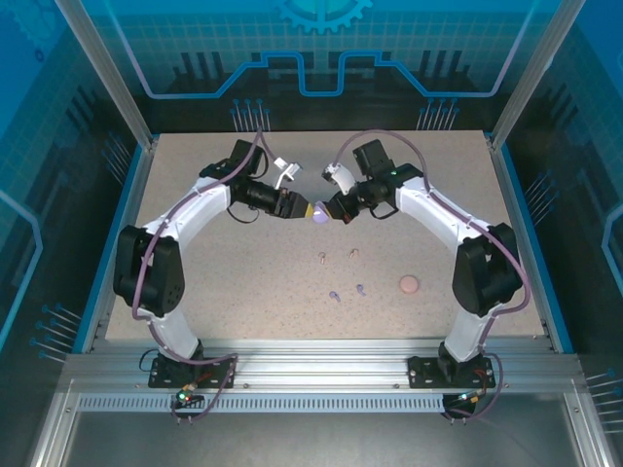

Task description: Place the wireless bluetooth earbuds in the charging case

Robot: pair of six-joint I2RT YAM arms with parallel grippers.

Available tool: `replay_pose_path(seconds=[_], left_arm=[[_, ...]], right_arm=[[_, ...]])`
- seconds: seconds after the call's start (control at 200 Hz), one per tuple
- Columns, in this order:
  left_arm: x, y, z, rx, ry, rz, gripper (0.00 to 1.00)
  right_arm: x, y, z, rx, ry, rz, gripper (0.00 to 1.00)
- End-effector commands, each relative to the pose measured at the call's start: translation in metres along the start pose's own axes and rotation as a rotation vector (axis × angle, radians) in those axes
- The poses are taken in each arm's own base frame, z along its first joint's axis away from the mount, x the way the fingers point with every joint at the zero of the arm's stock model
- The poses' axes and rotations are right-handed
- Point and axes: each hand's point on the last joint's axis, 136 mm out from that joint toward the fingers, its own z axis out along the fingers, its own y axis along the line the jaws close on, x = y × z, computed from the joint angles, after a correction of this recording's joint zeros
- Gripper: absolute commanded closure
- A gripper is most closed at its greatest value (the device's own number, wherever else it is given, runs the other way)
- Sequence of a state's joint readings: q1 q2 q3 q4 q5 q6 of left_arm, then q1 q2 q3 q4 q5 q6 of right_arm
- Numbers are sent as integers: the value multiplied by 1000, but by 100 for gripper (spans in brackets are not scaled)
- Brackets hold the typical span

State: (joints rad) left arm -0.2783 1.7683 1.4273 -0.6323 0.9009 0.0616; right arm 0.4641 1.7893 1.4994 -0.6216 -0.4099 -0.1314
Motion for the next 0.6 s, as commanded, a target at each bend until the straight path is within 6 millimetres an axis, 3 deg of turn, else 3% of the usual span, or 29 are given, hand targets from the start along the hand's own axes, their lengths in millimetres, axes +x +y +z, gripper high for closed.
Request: replay_pose_path(seconds=[0.0, 0.3, 0.595], left_arm=[[3, -13, 7, 63, 41, 16, 50], [6, -11, 14, 74, 67, 5, 60], [3, -11, 13, 73, 58, 15, 59]], right_arm=[[-7, 13, 2, -49, 4, -21, 100], [-18, 20, 1, -65, -17, -33, 100], [-15, 22, 7, -69, -2, -35, 100]])
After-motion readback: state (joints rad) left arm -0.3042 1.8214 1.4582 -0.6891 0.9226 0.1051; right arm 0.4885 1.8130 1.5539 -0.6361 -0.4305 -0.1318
